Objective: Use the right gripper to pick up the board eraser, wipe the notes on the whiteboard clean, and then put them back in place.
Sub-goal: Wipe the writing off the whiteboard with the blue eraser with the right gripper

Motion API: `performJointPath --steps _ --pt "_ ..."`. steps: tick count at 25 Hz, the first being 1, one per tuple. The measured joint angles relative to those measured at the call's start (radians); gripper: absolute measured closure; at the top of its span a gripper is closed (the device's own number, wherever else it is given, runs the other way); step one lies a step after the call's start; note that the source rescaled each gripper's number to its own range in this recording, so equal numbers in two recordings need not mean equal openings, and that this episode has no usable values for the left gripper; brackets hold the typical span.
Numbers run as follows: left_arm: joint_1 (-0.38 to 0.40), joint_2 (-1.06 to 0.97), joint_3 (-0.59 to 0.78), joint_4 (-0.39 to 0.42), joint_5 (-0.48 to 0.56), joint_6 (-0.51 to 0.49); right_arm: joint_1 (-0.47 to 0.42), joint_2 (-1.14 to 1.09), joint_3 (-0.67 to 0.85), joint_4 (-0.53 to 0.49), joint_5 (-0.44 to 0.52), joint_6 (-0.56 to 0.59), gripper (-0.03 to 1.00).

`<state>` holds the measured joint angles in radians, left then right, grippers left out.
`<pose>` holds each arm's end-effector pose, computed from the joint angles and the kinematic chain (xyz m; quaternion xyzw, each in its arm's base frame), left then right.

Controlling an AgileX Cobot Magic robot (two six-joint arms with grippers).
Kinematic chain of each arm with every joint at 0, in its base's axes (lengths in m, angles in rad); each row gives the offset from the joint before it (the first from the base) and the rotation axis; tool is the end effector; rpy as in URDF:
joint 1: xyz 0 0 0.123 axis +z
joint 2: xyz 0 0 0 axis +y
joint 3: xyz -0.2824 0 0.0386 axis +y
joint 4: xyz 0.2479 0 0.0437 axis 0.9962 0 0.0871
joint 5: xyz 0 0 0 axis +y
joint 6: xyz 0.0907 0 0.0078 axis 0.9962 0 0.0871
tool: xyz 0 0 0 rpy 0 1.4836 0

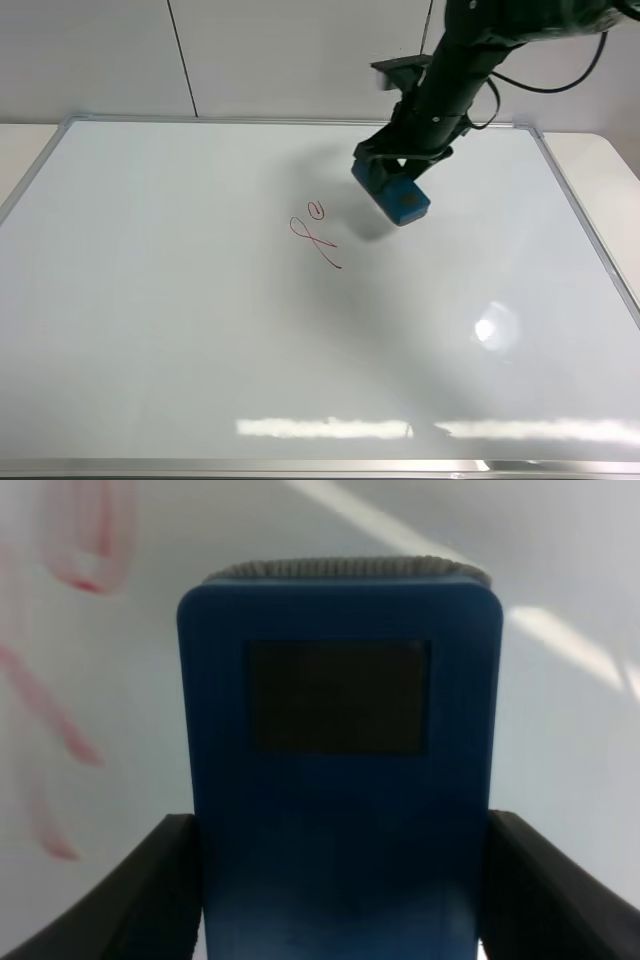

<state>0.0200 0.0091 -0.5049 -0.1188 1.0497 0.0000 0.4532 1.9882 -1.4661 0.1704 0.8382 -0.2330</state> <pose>-0.0037 -0.0094 0.2799 -0.0067 0.8499 -0.0541 0.5241 0.3667 0.1913 0.1936 -0.2873 0.9437 0.0868 0.1391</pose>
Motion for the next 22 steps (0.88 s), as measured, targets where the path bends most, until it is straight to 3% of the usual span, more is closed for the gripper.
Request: performJointPath --steps 10,22 --pt "0.000 0.000 0.000 0.000 0.000 0.000 0.270 0.121 0.000 0.001 -0.098 0.135 0.92" --pt "0.000 0.000 0.000 0.000 0.000 0.000 0.286 0.158 -0.002 -0.076 -0.134 0.217 0.92"
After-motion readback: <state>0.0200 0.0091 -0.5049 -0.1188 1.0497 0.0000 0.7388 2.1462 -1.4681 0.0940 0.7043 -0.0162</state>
